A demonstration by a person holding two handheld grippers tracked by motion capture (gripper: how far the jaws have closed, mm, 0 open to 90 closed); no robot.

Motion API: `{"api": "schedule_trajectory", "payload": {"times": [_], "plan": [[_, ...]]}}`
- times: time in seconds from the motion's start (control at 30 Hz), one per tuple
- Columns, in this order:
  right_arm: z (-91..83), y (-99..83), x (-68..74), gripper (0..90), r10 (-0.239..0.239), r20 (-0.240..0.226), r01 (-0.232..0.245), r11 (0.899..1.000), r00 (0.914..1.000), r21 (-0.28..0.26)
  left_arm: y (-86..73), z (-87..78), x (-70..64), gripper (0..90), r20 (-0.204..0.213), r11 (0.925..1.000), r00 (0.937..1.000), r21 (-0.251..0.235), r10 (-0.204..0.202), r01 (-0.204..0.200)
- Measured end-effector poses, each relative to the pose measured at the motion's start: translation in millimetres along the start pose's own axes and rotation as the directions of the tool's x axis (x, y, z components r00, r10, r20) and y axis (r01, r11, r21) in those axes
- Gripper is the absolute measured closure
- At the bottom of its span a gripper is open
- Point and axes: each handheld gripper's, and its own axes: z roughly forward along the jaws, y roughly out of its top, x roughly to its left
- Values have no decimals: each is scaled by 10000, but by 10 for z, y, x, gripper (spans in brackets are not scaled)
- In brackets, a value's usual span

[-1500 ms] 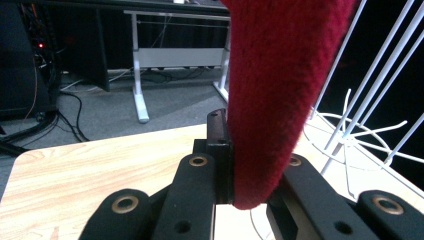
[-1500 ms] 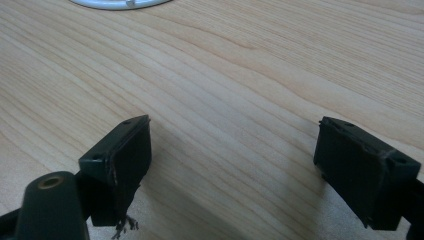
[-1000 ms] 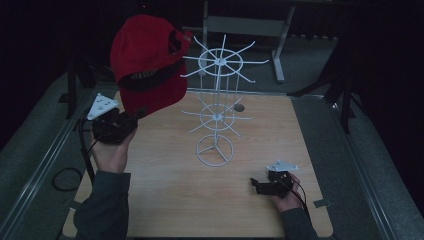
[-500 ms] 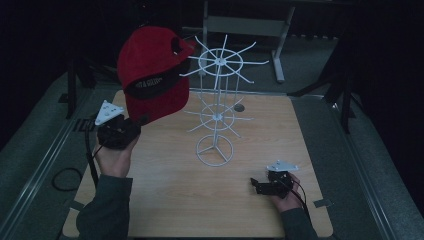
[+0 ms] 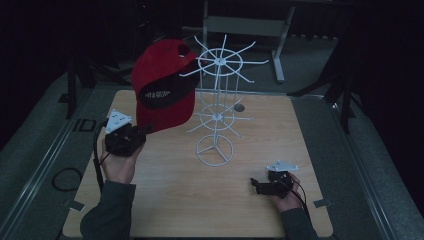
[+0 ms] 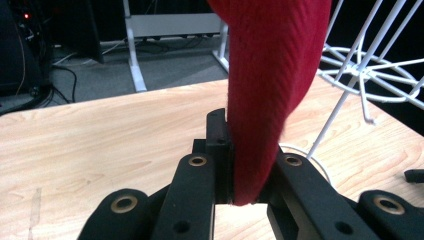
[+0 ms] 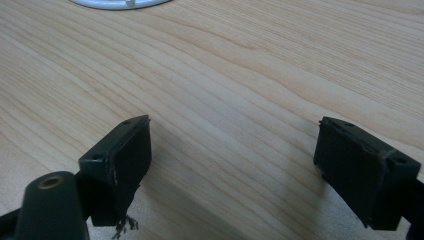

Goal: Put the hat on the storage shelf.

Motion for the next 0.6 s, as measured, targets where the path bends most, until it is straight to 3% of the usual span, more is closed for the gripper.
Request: {"api": "schedule_trajectory", "payload": {"times": [0.5,0.6], "plan": [[0,0,0,152,-4,-3,4,10000,10000,3,-232,35,-56,844,301,9998,9995,128,133,-137],[0,0,-1,151,-12,2,12,10000,10000,4,-249,20,-50,797,536,9999,9985,29,138,-140]]}}
